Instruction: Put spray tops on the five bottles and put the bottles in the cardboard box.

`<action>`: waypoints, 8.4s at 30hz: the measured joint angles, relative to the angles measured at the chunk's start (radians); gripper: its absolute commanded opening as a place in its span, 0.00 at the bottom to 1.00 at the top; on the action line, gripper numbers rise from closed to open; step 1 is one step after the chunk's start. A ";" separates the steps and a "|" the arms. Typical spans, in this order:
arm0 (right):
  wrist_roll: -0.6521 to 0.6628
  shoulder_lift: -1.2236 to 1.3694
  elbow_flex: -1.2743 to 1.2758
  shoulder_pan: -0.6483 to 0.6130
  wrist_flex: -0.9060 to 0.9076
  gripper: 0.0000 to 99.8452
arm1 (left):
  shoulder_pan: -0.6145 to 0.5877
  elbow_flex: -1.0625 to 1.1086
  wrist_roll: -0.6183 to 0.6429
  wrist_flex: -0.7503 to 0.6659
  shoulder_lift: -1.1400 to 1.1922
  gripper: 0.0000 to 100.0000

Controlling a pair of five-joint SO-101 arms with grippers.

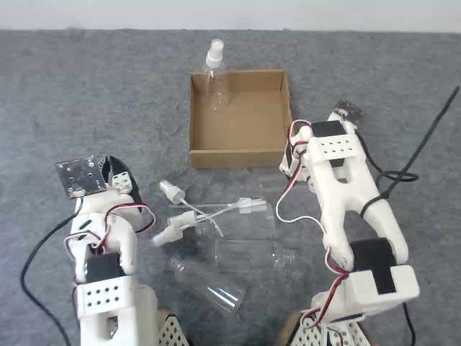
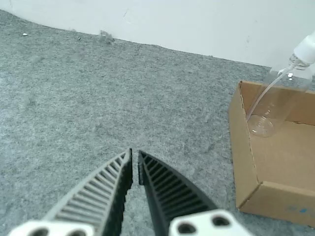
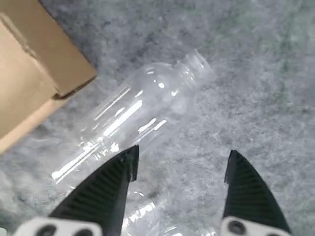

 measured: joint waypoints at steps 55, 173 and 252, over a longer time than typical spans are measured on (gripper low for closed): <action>-0.114 0.031 0.146 0.061 -0.310 0.09 | 0.000 0.000 0.000 0.000 0.000 0.02; 0.956 0.063 0.034 0.180 -0.044 0.02 | 0.000 0.000 -0.046 0.000 0.000 0.02; 0.845 -0.864 0.749 0.253 -0.353 0.02 | 0.144 -0.637 -0.120 0.801 0.451 0.19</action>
